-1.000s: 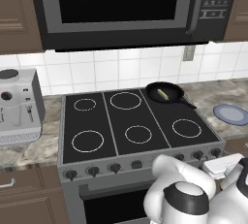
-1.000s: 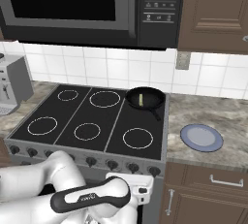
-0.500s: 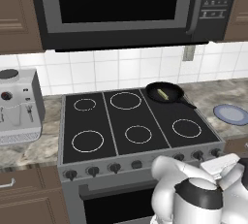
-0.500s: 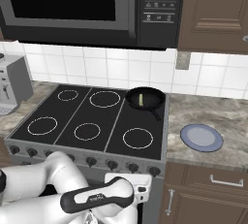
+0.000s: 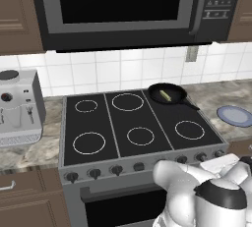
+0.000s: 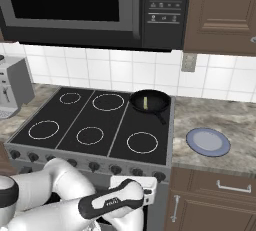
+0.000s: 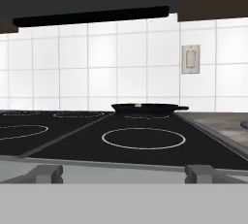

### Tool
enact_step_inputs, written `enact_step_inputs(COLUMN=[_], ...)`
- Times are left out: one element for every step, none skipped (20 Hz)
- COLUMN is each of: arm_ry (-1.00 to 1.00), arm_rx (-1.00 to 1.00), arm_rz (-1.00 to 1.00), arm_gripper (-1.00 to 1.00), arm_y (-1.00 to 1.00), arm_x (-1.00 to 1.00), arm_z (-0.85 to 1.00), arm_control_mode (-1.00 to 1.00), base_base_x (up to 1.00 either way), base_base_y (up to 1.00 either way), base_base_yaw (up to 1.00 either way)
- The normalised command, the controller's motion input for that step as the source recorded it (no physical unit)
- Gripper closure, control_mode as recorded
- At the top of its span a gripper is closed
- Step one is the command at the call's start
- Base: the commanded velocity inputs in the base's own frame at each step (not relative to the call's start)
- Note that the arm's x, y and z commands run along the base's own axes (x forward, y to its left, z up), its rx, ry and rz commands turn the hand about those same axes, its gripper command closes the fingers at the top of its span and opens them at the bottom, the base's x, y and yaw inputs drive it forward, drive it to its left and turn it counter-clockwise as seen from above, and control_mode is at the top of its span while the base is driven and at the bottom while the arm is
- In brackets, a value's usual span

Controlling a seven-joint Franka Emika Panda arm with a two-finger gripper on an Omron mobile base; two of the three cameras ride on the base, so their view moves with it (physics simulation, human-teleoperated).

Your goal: Pick up the butter stick and place it in the pan. Then turn on the burner for the pan.

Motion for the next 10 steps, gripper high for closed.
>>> enact_step_inputs(arm_ry=[0.00, 0.00, 0.00, 0.00, 0.00, 0.00, 0.00, 0.00, 0.00, 0.00], arm_rx=[0.00, 0.00, 0.00, 0.00, 0.00, 0.00, 0.00, 0.00, 0.00, 0.00], arm_rz=[-0.03, -0.04, -0.04, -0.06, -0.08, -0.11, -0.11, -0.11, -0.12, -0.13], arm_gripper=[-1.00, -1.00, -1.00, -1.00, -1.00, -1.00, -1.00, -1.00, -1.00, -1.00], arm_y=[0.32, 0.33, 0.27, 0.22, 0.20, 0.12, 0.10, 0.09, 0.13, 0.19], arm_x=[0.49, 0.51, 0.50, 0.49, 0.47, 0.41, 0.37, 0.31, 0.28, 0.26], arm_z=[-0.18, -0.18, -0.19, -0.19, -0.22, -0.26, -0.26, -0.26, -0.26, -0.24], arm_control_mode=[-1.00, -1.00, -1.00, -1.00, -1.00, -1.00, -1.00, -1.00, -1.00, -1.00], base_base_x=[0.00, 0.00, 0.00, 0.00, 0.00, 0.00, 0.00, 0.00, 0.00, 0.00], base_base_y=[0.00, 0.00, 0.00, 0.00, 0.00, 0.00, 0.00, 0.00, 0.00, 0.00], base_base_yaw=[0.00, 0.00, 0.00, 0.00, 0.00, 0.00, 0.00, 0.00, 0.00, 0.00])
